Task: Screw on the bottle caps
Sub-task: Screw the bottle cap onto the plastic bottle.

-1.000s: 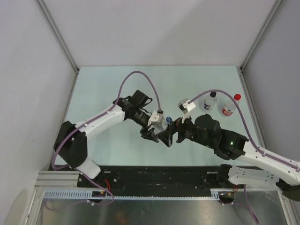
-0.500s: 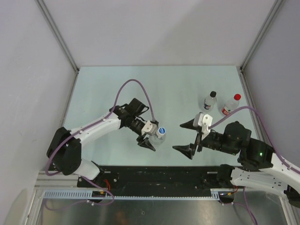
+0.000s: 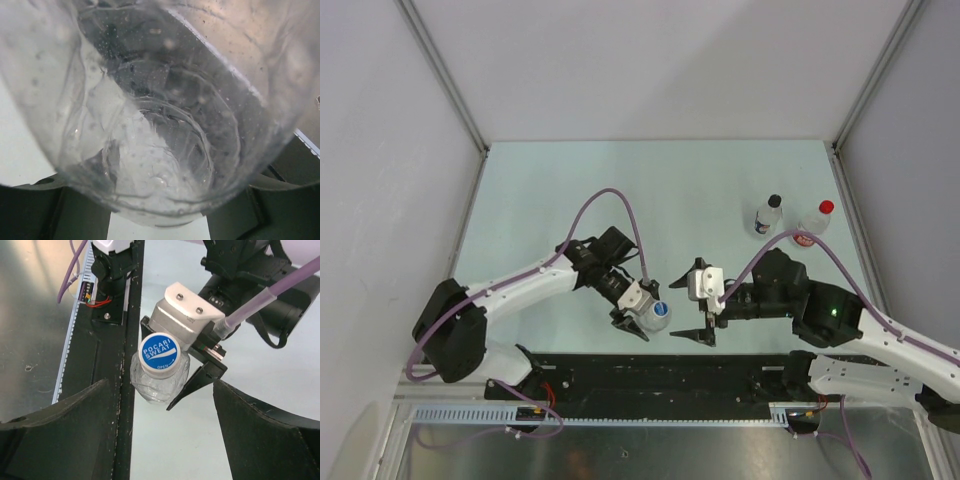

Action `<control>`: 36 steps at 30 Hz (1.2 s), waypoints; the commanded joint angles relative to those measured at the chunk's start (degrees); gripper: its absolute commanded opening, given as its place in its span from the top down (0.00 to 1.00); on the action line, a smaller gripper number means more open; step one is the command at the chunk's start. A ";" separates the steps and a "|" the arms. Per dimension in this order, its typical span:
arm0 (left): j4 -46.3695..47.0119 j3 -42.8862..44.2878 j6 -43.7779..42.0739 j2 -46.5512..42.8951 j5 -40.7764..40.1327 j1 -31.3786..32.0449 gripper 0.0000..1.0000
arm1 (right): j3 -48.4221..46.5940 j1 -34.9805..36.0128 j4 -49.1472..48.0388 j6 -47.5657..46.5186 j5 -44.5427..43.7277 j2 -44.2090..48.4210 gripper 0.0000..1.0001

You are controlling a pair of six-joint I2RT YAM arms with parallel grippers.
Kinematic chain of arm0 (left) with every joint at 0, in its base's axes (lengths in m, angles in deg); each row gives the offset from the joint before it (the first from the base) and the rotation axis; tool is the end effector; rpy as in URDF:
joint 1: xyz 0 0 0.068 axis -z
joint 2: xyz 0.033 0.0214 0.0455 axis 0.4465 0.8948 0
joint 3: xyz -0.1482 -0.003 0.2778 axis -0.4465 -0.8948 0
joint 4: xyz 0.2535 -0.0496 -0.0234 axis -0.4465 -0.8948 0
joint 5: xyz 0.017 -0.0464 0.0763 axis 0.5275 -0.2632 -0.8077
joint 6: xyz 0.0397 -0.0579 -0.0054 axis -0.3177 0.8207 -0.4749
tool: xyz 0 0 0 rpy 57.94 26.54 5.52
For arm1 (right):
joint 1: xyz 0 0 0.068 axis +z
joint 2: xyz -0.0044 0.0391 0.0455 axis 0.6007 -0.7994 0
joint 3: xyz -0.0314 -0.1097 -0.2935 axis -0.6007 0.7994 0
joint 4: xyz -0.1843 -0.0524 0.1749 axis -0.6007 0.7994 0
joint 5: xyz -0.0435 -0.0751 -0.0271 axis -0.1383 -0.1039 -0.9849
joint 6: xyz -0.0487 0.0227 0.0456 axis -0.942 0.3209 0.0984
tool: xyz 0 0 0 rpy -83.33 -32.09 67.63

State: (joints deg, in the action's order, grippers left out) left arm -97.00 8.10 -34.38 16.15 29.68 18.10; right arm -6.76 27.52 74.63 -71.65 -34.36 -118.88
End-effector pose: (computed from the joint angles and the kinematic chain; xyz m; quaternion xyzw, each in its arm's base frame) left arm 0.1405 -0.2126 0.2679 0.7492 0.3583 -0.4877 0.2693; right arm 0.0499 0.1521 0.3980 -0.6200 0.4998 0.3479 0.4946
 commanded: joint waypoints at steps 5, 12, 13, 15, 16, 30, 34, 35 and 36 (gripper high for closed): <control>0.38 0.38 -1.85 -1.09 0.72 0.43 0.51 | -2.63 0.24 -8.28 -1.55 5.89 -0.35 0.20; 0.22 0.45 -1.58 -0.80 0.14 0.66 0.52 | -2.64 0.24 -9.28 -1.03 6.42 -1.30 0.28; 0.18 0.60 -1.50 -0.71 0.11 0.65 0.52 | -2.63 0.24 -9.38 -1.01 6.30 -1.41 0.28; 0.13 0.85 -1.39 -0.46 0.06 0.71 0.52 | -2.68 0.24 -9.58 -0.99 6.15 -1.79 0.31; 0.14 0.98 -1.36 -0.36 0.11 0.72 0.52 | -2.69 0.24 -9.70 -0.86 6.04 -2.01 0.32; -0.09 2.38 -0.47 0.10 0.23 0.69 0.53 | -2.62 0.24 -8.66 1.28 5.12 -2.78 0.49; -0.17 2.58 -0.36 -0.04 0.06 0.65 0.53 | -2.61 0.24 -7.79 1.47 4.04 -2.89 0.50; -0.15 2.59 -0.40 -0.06 0.07 0.69 0.53 | -2.61 0.24 -7.71 1.48 4.01 -2.91 0.50; -0.18 2.60 -0.38 -0.12 0.12 0.67 0.53 | -2.61 0.24 -7.62 1.52 4.09 -2.92 0.50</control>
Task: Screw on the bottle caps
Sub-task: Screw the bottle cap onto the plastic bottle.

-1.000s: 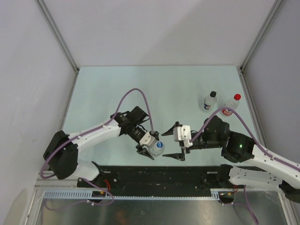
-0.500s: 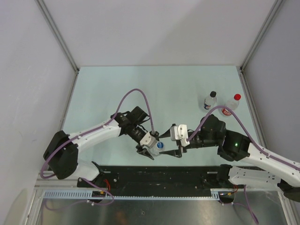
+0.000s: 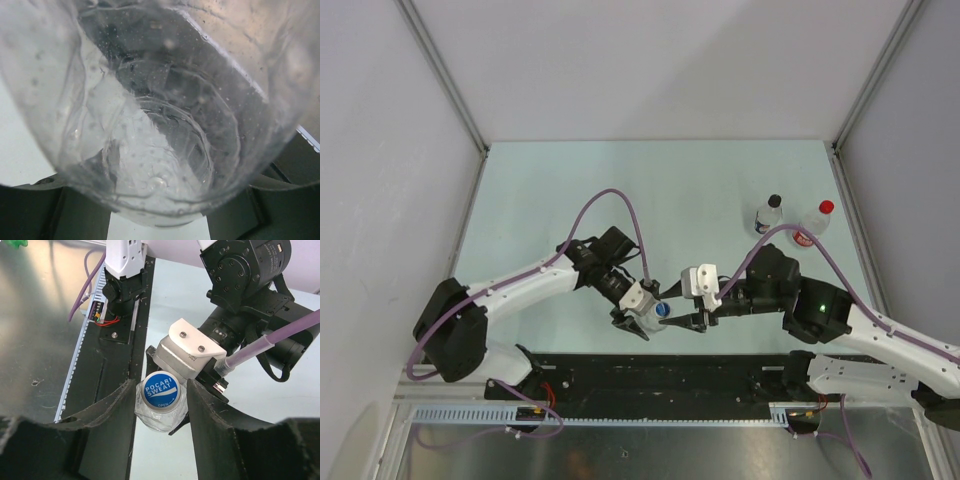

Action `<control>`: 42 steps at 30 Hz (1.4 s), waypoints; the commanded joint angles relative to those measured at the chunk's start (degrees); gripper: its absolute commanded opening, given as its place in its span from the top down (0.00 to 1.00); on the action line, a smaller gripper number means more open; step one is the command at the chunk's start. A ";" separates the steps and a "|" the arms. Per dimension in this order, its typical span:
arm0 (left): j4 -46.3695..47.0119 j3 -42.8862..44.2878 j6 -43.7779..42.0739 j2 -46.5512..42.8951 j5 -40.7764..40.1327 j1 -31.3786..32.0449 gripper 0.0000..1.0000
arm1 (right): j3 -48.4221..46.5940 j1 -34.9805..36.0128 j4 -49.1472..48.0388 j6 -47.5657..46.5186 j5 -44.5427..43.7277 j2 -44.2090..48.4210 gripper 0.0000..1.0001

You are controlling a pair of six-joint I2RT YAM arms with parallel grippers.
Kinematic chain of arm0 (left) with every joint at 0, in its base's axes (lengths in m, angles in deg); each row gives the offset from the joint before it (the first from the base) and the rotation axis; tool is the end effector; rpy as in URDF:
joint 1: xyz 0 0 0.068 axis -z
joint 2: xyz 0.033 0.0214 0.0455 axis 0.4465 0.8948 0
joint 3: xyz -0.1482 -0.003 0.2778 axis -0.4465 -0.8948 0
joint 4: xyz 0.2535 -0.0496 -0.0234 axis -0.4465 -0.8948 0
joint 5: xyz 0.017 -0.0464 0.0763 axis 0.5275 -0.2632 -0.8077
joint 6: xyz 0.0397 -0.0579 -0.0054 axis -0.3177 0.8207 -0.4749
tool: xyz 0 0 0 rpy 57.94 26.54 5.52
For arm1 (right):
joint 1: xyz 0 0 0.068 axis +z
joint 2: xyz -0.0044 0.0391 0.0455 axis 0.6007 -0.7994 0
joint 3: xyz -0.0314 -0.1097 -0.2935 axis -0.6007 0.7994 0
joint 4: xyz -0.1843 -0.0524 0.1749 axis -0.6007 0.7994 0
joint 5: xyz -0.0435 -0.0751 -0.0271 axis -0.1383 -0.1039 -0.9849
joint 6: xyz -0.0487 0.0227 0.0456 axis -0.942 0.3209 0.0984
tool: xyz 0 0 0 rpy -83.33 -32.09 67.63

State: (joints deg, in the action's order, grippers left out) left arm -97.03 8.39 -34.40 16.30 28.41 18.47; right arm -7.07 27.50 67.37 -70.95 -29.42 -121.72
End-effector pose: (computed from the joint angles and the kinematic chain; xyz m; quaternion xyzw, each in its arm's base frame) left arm 0.1406 -0.2142 0.2676 0.7546 0.3598 -0.4791 0.2676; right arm 0.0528 0.1685 0.4086 -0.6191 0.4584 0.3868 0.5069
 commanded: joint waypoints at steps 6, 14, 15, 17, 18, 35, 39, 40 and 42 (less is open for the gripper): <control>-0.16 2.87 0.09 -0.12 0.96 0.30 0.53 | -2.31 0.33 -0.95 2.08 -1.40 -0.25 0.66; -0.15 9.91 4.83 1.84 -3.74 -2.63 0.50 | -2.31 0.35 1.35 10.18 -14.33 -1.12 0.79; -0.17 10.95 5.41 2.08 -3.75 -3.42 0.50 | -2.26 0.35 1.63 11.63 -16.91 -1.13 0.80; -0.18 12.78 6.50 2.49 -2.92 -5.11 0.51 | -1.70 0.35 1.73 14.67 -21.25 -1.25 0.80; -0.19 13.53 6.86 2.58 -2.41 -5.76 0.51 | -1.08 0.35 1.52 16.16 -22.92 -1.29 0.80; 1.39 18.78 10.61 5.48 -7.20 -6.92 0.54 | 3.15 1.25 1.38 56.78 -51.17 -6.58 0.80; 1.98 19.70 11.50 7.07 -8.05 -6.89 0.53 | 3.05 5.35 -0.31 64.01 -56.02 -11.37 0.81; 2.13 20.06 11.95 7.55 -8.45 -6.96 0.53 | 2.97 6.50 -0.43 65.49 -57.27 -12.63 0.80; 2.24 20.57 12.51 8.36 -8.88 -7.10 0.54 | 2.68 8.70 -1.07 66.52 -58.98 -14.68 0.77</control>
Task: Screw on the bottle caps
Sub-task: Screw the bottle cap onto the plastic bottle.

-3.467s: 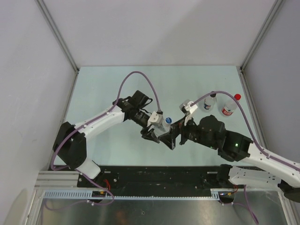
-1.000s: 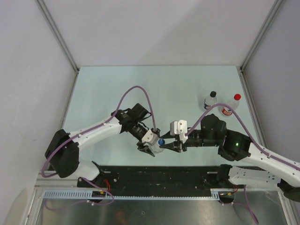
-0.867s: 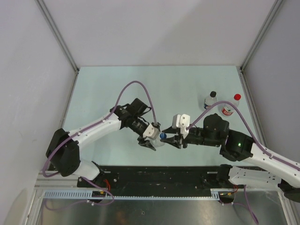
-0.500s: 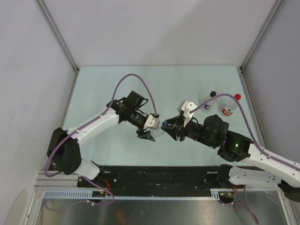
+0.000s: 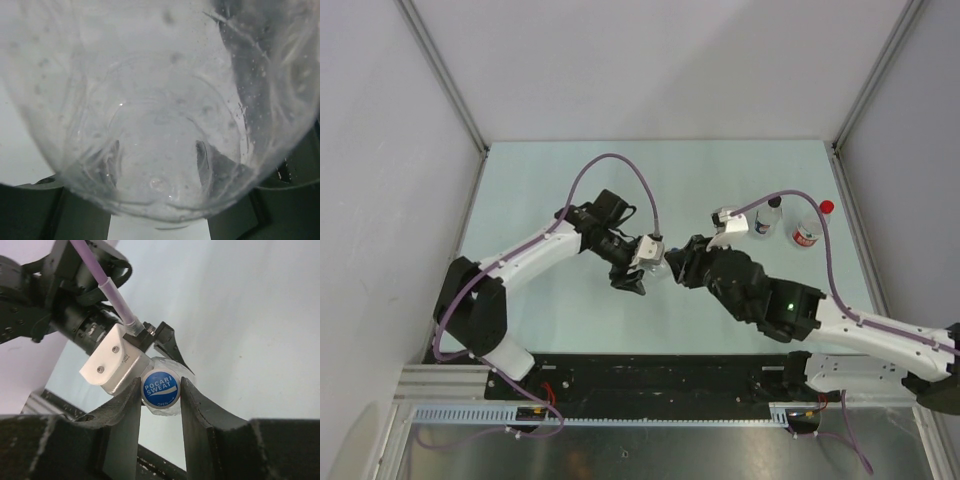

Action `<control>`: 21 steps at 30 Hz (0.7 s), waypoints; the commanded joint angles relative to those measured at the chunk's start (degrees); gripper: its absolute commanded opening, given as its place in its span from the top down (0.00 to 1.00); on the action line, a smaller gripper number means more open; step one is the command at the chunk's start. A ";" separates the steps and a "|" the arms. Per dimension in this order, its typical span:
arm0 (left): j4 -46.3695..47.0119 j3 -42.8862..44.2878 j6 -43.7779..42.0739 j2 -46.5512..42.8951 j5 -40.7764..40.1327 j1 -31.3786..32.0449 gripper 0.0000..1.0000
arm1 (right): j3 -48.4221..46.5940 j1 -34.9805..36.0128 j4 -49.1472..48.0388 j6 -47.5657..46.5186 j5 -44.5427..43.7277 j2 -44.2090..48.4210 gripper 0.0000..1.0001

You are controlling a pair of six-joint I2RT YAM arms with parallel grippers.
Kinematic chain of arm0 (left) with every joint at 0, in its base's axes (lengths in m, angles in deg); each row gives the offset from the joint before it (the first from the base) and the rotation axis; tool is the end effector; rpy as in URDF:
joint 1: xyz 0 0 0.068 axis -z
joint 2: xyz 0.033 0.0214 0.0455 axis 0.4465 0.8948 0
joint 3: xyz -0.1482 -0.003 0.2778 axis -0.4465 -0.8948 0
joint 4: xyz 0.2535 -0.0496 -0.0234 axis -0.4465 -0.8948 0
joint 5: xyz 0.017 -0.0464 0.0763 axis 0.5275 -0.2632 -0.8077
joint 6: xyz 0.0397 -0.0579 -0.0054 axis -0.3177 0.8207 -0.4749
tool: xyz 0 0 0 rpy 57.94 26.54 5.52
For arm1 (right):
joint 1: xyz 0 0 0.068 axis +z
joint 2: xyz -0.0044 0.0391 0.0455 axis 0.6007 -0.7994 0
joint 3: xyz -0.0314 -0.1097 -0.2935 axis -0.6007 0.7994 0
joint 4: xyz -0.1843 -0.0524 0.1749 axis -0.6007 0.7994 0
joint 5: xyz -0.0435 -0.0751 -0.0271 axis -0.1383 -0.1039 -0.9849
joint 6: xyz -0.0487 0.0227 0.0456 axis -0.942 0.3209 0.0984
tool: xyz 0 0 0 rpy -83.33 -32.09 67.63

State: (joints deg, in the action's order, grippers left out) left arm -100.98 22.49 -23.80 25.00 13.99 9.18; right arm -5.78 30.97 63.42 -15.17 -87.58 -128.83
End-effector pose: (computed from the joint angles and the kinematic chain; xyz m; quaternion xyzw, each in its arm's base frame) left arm 0.2248 -0.2162 0.2842 0.7135 0.5343 -0.3705 0.2610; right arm 0.1076 0.1832 0.3882 -0.0628 0.7846 0.3082 0.5342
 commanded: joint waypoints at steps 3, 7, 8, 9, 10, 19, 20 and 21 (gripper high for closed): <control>6.35 6.73 2.19 0.62 6.03 2.06 0.53 | 0.95 7.61 2.63 10.07 -3.67 -8.41 0.75; 6.36 6.34 2.05 0.74 6.57 2.07 0.53 | 0.90 8.49 1.12 4.50 -4.77 -6.34 0.66; 6.38 6.07 2.02 0.60 6.64 2.08 0.53 | 0.89 8.53 0.29 2.04 -4.23 -5.51 0.60; 6.35 5.67 1.82 0.49 6.77 2.04 0.52 | 0.89 8.55 -0.70 -0.77 -3.61 -4.61 0.53; 6.33 5.12 1.46 0.26 6.92 2.02 0.52 | 0.89 8.56 -1.85 -3.63 -2.65 -3.77 0.46; 6.36 1.09 0.34 -0.75 9.57 2.04 0.46 | 0.84 8.69 -13.58 -26.53 12.04 2.40 0.01; 6.38 0.94 0.41 -0.76 9.81 2.06 0.45 | 0.82 8.67 -13.17 -27.67 12.69 2.90 0.01; 6.35 0.73 0.40 -0.85 10.02 2.08 0.45 | 0.81 8.71 -12.48 -28.68 12.89 3.42 0.01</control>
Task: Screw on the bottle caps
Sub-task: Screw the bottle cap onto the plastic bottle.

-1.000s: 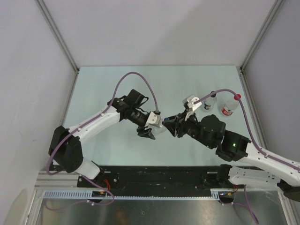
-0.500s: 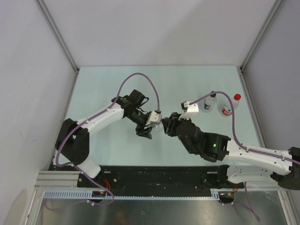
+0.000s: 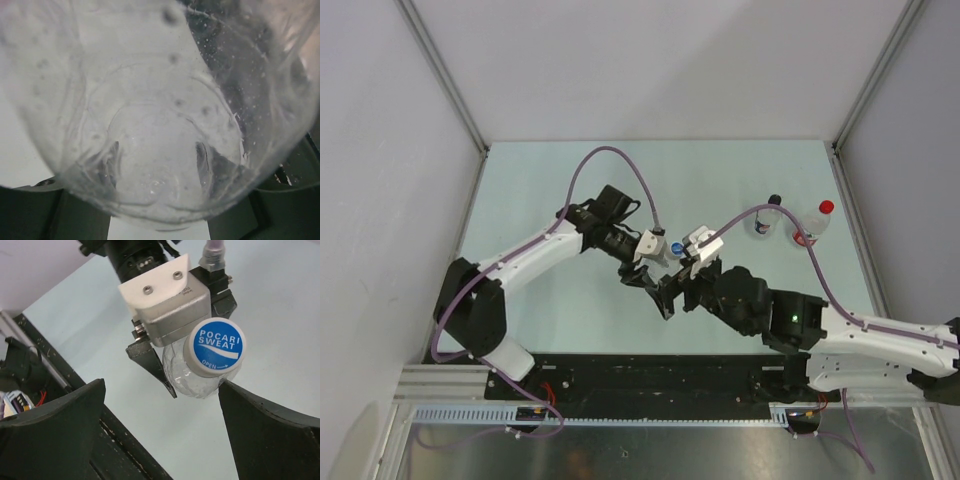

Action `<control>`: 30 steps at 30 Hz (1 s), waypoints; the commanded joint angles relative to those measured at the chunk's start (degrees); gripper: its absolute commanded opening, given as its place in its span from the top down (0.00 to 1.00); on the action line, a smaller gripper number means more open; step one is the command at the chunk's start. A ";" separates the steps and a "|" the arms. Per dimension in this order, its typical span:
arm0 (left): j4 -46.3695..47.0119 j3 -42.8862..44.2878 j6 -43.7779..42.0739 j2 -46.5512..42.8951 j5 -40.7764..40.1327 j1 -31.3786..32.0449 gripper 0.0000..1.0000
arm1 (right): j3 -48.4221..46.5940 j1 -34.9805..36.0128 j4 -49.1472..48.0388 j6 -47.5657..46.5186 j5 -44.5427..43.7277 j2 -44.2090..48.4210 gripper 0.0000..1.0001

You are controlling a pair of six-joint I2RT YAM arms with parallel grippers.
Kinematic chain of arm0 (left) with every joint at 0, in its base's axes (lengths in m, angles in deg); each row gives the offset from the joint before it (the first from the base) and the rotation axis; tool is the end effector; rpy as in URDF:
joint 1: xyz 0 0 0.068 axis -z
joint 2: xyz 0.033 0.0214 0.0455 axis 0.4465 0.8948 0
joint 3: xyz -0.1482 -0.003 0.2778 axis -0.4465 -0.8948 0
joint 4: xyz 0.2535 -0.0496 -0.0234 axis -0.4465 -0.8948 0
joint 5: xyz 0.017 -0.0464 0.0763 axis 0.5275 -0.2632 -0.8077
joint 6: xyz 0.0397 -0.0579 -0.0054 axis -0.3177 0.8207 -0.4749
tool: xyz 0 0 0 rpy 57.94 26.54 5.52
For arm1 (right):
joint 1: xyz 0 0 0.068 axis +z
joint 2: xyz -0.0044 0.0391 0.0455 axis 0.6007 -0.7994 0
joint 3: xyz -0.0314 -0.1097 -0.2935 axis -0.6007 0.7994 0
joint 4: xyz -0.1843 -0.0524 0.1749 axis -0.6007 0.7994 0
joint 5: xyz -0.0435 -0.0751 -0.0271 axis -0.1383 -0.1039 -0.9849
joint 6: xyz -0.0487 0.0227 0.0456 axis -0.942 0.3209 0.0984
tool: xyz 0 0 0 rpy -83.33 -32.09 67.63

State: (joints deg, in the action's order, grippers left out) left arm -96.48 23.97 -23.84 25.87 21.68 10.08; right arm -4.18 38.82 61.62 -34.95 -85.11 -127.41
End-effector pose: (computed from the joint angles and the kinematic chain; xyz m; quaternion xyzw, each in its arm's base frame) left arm 0.2275 -0.2299 0.2965 0.7110 0.4784 -0.4187 0.3006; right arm 0.0786 0.1929 0.3861 -0.2547 0.7390 0.2744 0.5601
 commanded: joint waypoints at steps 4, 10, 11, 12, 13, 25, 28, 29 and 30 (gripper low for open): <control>1.85 -2.40 -0.76 -3.11 3.79 1.16 0.46 | -0.75 0.89 -5.54 -12.26 9.76 5.02 0.01; 1.37 -8.31 -7.05 -8.07 7.81 1.11 0.46 | -0.83 0.85 6.91 -19.32 14.83 9.32 0.01; 1.28 -9.65 -8.44 -8.98 8.56 1.15 0.46 | -0.86 0.87 8.91 -21.30 15.32 10.09 0.01; 1.15 -10.97 -9.80 -9.93 9.24 1.30 0.45 | -0.87 0.80 10.48 -23.91 15.96 10.78 0.01; 1.04 -12.12 -10.92 -10.62 9.54 1.60 0.45 | -0.88 0.80 11.45 -26.49 16.80 11.53 0.01; -5.34 -15.58 -20.20 -10.96 5.80 7.44 0.46 | -1.43 0.70 9.34 -45.93 37.54 12.16 0.03; -7.22 -14.09 -20.83 -9.41 5.74 7.69 0.46 | -2.24 0.72 8.96 -46.73 40.03 10.04 0.08; -7.84 -13.55 -20.96 -8.82 5.81 7.69 0.46 | -2.49 0.67 8.62 -46.73 40.71 9.44 0.11; -8.46 -13.10 -21.29 -8.35 5.93 7.69 0.46 | -2.70 0.70 8.23 -46.78 41.35 8.92 0.12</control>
State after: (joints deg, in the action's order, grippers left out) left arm -101.59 8.43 -41.33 15.93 26.80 17.47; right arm -4.12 39.37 72.36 -78.42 -49.15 -116.41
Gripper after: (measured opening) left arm 0.643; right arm 0.908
